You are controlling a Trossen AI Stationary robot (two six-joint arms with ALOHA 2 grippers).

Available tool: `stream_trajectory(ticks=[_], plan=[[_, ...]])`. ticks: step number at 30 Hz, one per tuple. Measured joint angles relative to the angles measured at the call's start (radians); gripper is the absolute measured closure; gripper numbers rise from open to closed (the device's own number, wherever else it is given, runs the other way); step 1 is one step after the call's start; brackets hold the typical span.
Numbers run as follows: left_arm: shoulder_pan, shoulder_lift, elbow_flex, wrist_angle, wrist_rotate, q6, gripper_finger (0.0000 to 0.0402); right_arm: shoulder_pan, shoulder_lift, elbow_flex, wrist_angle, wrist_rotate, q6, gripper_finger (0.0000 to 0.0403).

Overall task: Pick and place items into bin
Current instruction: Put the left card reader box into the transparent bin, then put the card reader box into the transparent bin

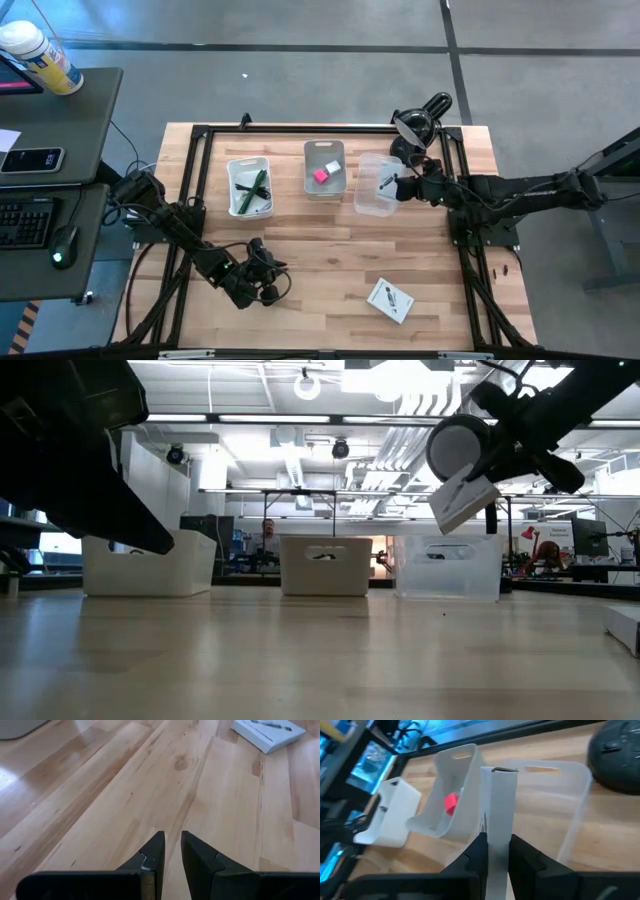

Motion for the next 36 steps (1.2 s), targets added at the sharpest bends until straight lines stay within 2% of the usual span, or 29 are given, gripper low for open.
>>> stream_trajectory(ticks=[4, 9, 13, 17, 23, 31, 36], plan=[[0.000, 0.000, 0.000, 0.000, -0.011, -0.019, 0.0350, -0.069, 0.009, 0.000, 0.008, -0.025, -0.042, 0.0349], [0.000, 0.000, 0.000, 0.001, -0.022, -0.032, 0.0350, -0.153, 0.021, -0.002, 0.026, -0.105, -0.102, 0.0359], [0.000, 0.000, 0.000, 0.007, -0.042, -0.033, 0.0350, -0.203, 0.030, -0.049, 0.125, -0.182, -0.118, 0.0350], [0.000, 0.000, 0.000, 0.009, -0.052, -0.036, 0.0350, -0.221, 0.035, -0.107, 0.224, -0.226, -0.111, 0.0347], [0.000, 0.000, 0.000, 0.009, -0.052, -0.040, 0.0350, -0.220, 0.037, -0.136, 0.256, -0.229, -0.120, 0.0356], [0.036, 0.000, 0.000, 0.010, -0.050, -0.036, 0.0350, -0.231, 0.037, -0.135, 0.314, -0.235, -0.163, 0.0298], [0.063, 0.000, 0.000, 0.022, -0.031, -0.022, 0.0350, -0.242, 0.037, -0.135, 0.314, -0.246, -0.169, 0.0281]])
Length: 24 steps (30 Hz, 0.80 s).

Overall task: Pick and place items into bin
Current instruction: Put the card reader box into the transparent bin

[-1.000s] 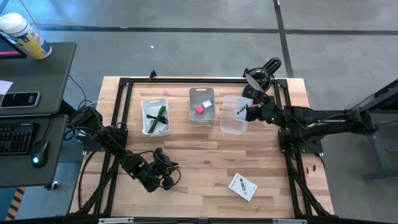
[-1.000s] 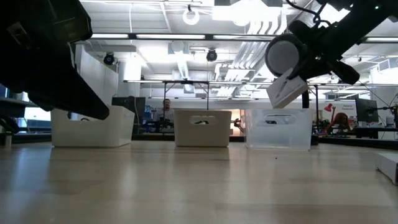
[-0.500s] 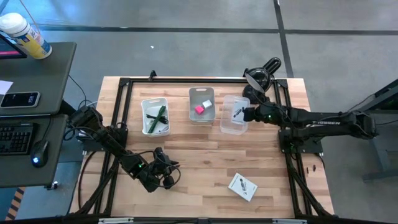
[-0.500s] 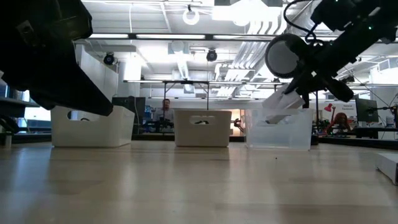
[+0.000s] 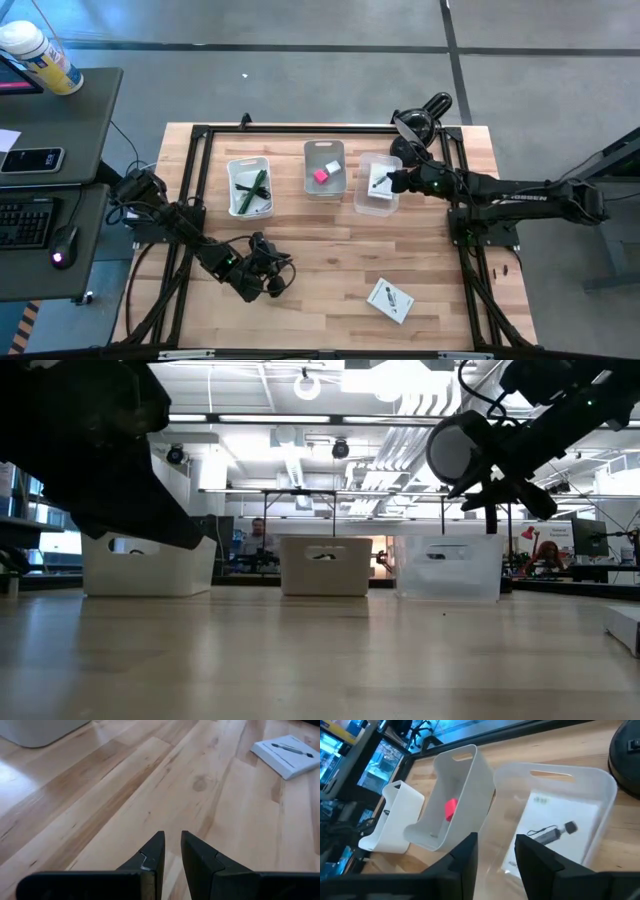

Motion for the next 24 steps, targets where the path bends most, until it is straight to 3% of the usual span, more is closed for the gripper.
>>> stream_trajectory(ticks=[12, 24], plan=[[0.010, 0.000, 0.000, 0.024, 0.022, 0.027, 0.0350, 0.029, -0.043, 0.002, 0.117, -0.125, -0.104, 0.0280], [0.010, 0.000, 0.000, 0.030, 0.021, 0.046, 0.0350, 0.161, -0.176, 0.032, -0.018, -0.246, -0.176, 0.0279]])
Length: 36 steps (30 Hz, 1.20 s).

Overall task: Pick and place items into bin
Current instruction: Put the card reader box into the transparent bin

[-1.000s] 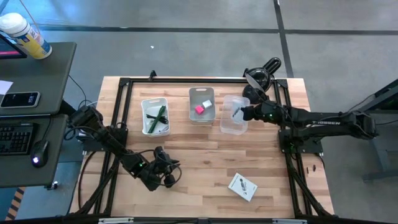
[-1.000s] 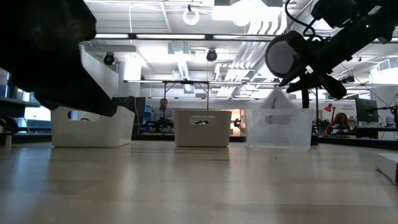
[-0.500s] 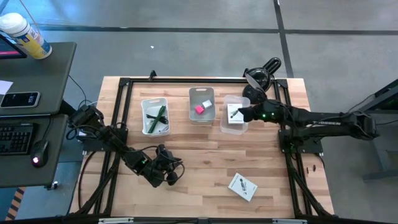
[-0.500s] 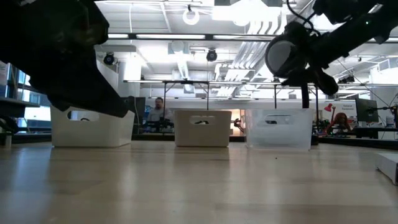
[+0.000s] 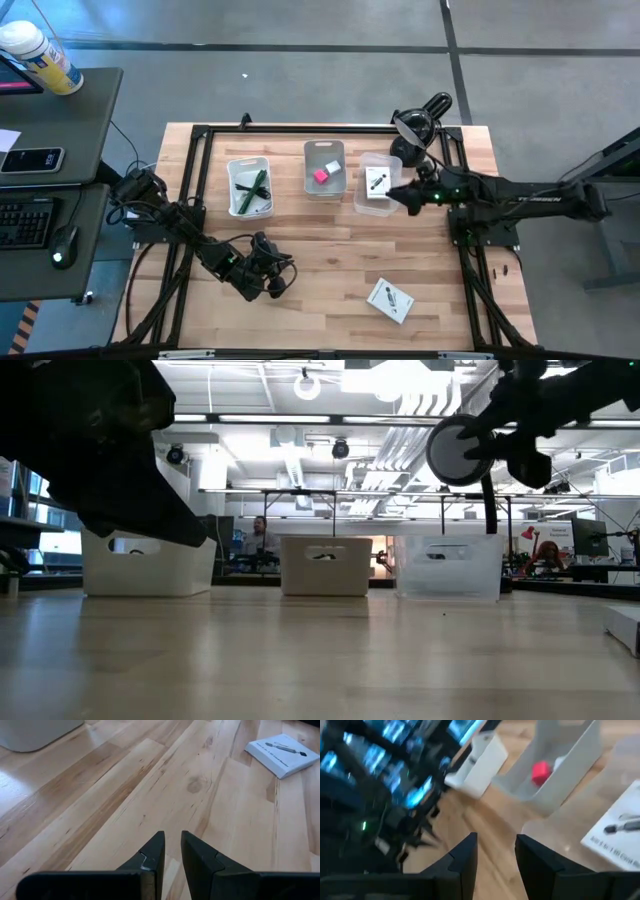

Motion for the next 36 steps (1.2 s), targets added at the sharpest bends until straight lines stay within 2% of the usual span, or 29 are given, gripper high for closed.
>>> stream_trajectory(ticks=[9, 16, 20, 25, 30, 36], plan=[[0.000, 0.000, 0.000, 0.053, 0.000, 0.020, 0.0350, 0.189, -0.004, 0.000, -0.118, -0.013, 0.057, 0.0279], [0.007, 0.000, 0.000, 0.315, 0.029, 0.296, 0.0351, 0.362, -0.004, 0.000, -0.154, 0.009, 0.150, 0.0279], [0.044, 0.000, 0.003, 0.428, 0.143, 0.448, 0.0351, 0.465, -0.001, 0.000, -0.169, 0.040, 0.195, 0.0279], [0.116, 0.007, 0.091, 0.395, 0.352, 0.617, 0.0351, 0.594, 0.021, 0.000, -0.171, 0.088, 0.266, 0.0279], [0.185, 0.087, 0.273, 0.254, 0.534, 0.790, 0.0351, 0.696, 0.099, 0.000, -0.185, 0.100, 0.387, 0.0279], [0.222, 0.297, 0.588, 0.025, 0.752, 0.965, 0.0351, 0.797, 0.246, 0.000, -0.171, 0.093, 0.525, 0.0279]])
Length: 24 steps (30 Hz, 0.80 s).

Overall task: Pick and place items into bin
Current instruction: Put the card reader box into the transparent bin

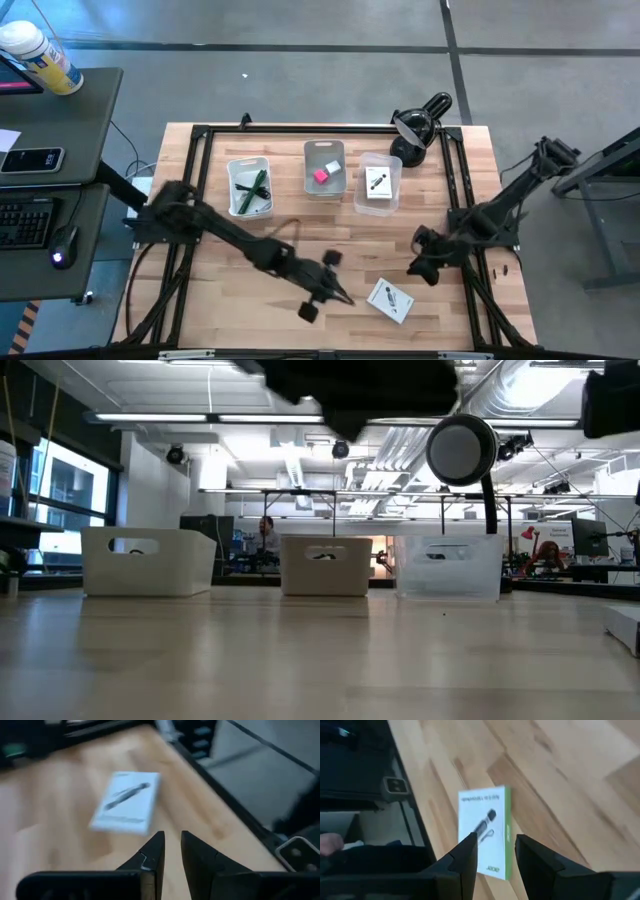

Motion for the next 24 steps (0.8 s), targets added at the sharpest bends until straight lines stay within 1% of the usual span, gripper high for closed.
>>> stream_trajectory(ticks=[2, 5, 9, 13, 16, 20, 24], plan=[[-0.001, 0.075, 0.120, -0.069, 0.060, 0.052, 0.0351, 0.025, 0.043, 0.000, 0.021, 0.005, 0.038, 0.0279], [0.004, 0.181, 0.284, -0.176, 0.087, 0.104, 0.0351, 0.055, 0.098, 0.000, 0.053, 0.007, 0.086, 0.0279], [0.013, 0.292, 0.447, -0.281, 0.086, 0.107, 0.0351, 0.095, 0.156, 0.000, 0.084, 0.004, 0.148, 0.0279], [0.013, 0.368, 0.570, -0.313, 0.074, 0.102, 0.0351, 0.133, 0.213, 0.000, 0.093, -0.010, 0.209, 0.0279], [0.008, 0.403, 0.626, -0.353, 0.062, 0.094, 0.0350, 0.151, 0.246, 0.000, 0.108, 0.004, 0.231, 0.0279], [0.001, 0.419, 0.640, -0.347, 0.056, 0.104, 0.0350, 0.151, 0.279, 0.000, 0.139, 0.024, 0.233, 0.0279], [-0.004, 0.443, 0.641, -0.331, -0.005, 0.106, 0.0350, 0.151, 0.307, 0.000, 0.137, 0.023, 0.232, 0.0279]])
